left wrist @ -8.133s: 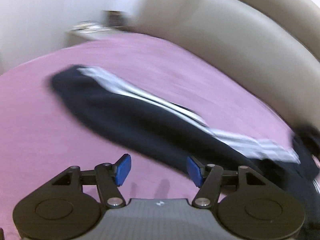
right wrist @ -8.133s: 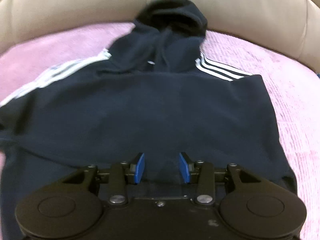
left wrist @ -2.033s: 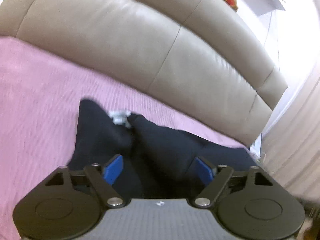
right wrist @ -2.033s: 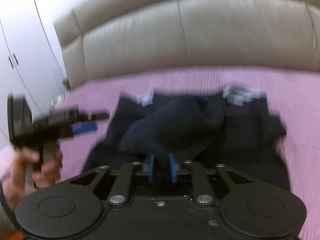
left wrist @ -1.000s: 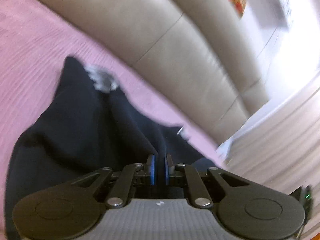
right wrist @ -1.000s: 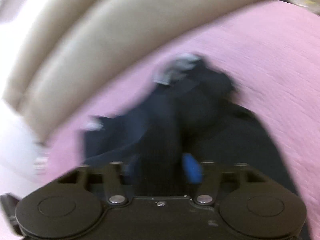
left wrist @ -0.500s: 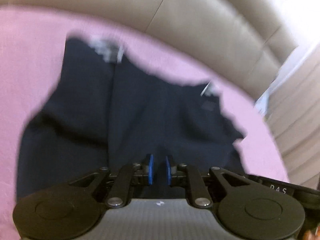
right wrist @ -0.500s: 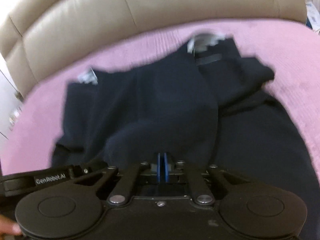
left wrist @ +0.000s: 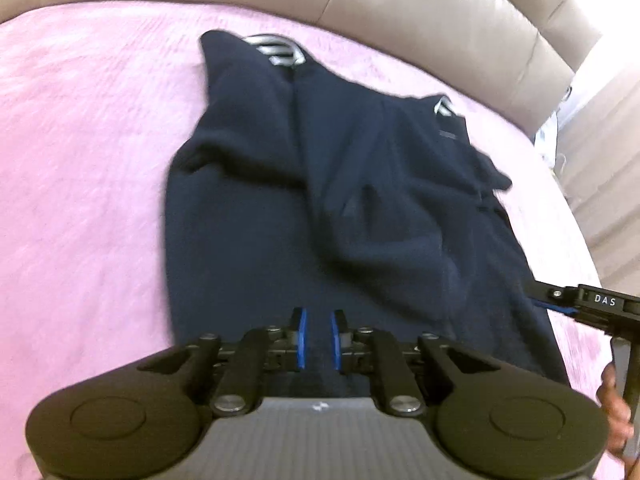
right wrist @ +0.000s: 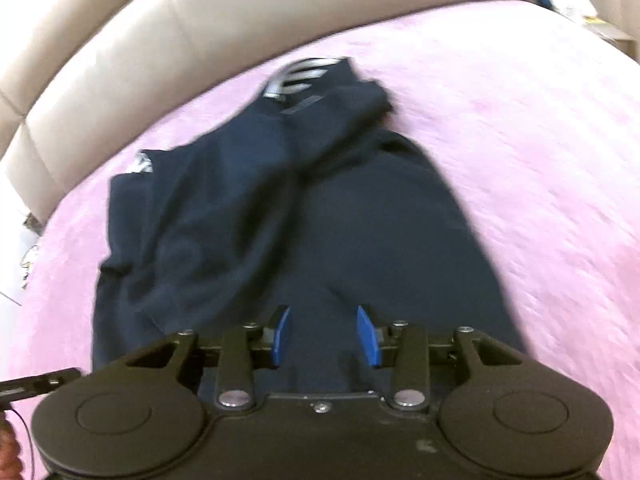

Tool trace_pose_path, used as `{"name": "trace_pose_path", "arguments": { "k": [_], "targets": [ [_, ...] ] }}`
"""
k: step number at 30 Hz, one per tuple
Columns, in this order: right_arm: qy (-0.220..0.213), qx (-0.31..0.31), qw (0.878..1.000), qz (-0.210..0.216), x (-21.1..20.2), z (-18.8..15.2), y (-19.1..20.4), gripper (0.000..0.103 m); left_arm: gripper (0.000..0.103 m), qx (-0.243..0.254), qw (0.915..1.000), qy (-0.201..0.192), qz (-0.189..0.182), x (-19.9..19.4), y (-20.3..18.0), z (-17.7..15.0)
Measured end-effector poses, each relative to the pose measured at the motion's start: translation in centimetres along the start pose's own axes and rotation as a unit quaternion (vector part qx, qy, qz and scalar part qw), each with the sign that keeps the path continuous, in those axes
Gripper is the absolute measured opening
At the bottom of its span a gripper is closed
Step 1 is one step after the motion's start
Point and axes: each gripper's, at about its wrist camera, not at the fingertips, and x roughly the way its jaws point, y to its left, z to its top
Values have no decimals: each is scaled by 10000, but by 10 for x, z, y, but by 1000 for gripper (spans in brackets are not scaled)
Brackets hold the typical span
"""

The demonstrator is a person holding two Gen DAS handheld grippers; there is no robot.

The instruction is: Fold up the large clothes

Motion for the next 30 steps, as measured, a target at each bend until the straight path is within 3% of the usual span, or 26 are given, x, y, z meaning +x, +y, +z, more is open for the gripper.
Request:
{"name": "trace_pose_path", "arguments": {
  "k": [2,3,4,6,7,9,12,20,23,25,29,30],
  "targets": [
    [41,68,9999,-138,-9,-14,-18,64,20,110,9999,76,-4,-23,5,-16],
    [11,121,9998,-185,-18,-21,-27,64,22,166,9998,132,27,-31,6,-24],
    [-37,195,9995,-226,-25,-28,-36,65,31,182,9996,210,6,-38,6,-30],
    [-60,355,9987,-370,-37,-40,-54,77,48,91,9990,420,-104,-44,11,-44],
    [-61,459,9980,-427,-43,-46,-63,77,53,17,9986,498,-162,-48,14,-52],
    [-16,678,9967,-456,-51,-56,-82,77,53,-53,9978,613,-245,-53,17,-66],
    [154,846,9949,-525,-54,-71,-102,78,53,-181,9969,771,-43,-53,18,-81],
    [134,473,9972,-569,-37,-94,-117,78,56,-1056,9843,1397,-205,-26,36,-122],
    [9,560,9969,-546,-32,-98,-124,78,61,-1200,9813,1471,-307,-21,43,-129],
    [-81,672,9969,-401,-32,-102,-130,80,72,-1260,9795,1487,-500,-20,47,-131],
    [-126,446,9984,-322,-34,-107,-126,80,76,-1172,9791,1521,-674,-17,42,-136],
    [-80,333,9991,-253,-33,-109,-122,73,76,-1080,9800,1526,-679,-17,40,-138]
  ]
}}
